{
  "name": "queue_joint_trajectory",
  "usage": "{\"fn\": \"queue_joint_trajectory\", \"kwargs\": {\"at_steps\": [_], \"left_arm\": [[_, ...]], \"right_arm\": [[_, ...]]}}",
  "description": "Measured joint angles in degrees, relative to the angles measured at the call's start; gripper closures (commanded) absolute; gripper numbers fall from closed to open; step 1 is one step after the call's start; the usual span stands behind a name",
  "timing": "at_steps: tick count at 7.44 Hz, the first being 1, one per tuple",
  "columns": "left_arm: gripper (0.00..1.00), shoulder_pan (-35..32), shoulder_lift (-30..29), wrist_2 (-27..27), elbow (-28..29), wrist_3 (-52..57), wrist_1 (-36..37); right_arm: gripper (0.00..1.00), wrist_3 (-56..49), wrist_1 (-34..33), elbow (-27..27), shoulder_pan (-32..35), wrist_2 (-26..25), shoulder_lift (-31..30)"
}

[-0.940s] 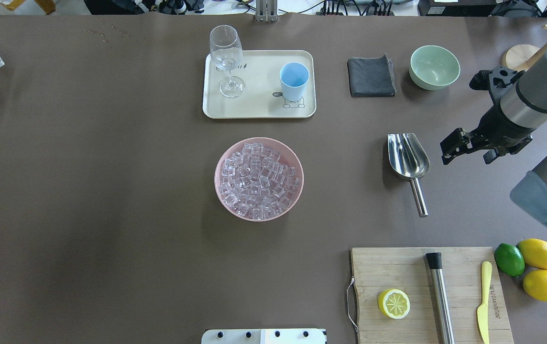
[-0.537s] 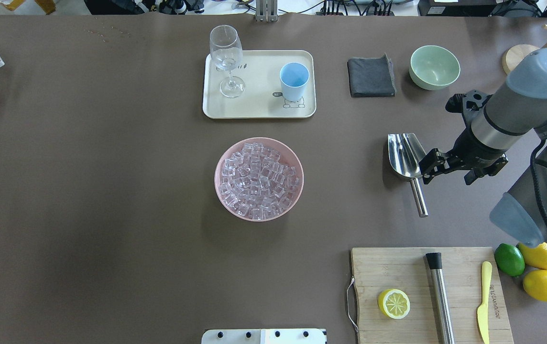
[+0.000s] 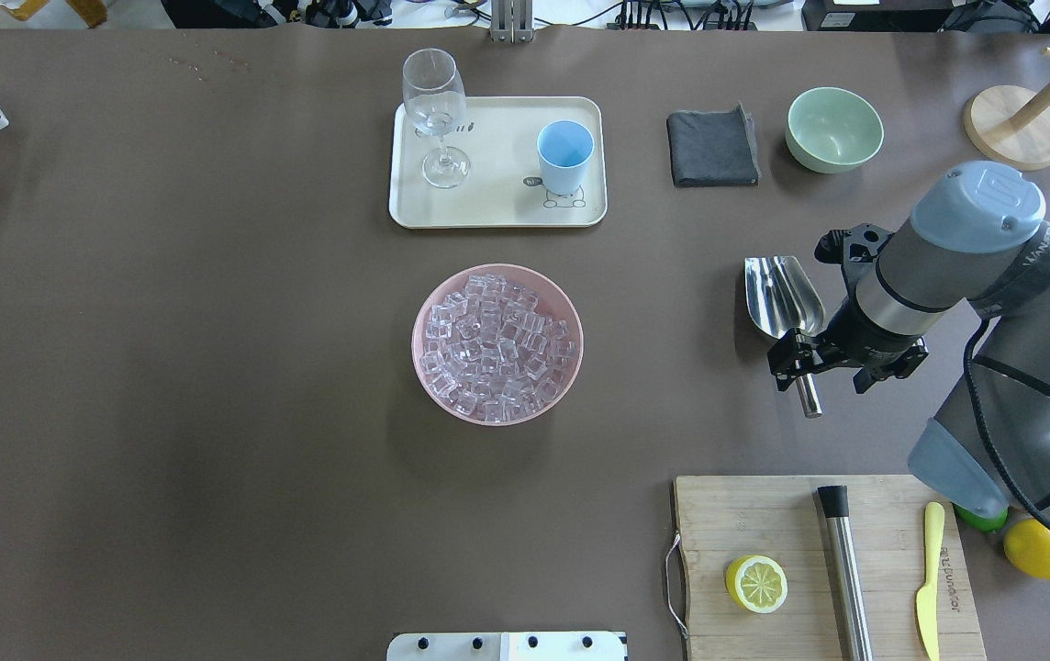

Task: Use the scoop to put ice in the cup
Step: 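Reach the right gripper down to the metal scoop handle and grasp it, then lift the scoop with the right gripper while the left gripper moves beside the pink bowl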

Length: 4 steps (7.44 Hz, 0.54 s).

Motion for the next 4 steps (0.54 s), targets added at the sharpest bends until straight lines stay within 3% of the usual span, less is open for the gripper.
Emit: {"fn": "queue_joint_trajectory", "kwargs": {"at_steps": [4], "left_arm": [[0.02,9.5,-5.7,2.2,7.6,0.3,-26.2]], "right_arm": [[0.04,0.9,4.4,-3.5,-1.0,-1.8,0.4]]}}
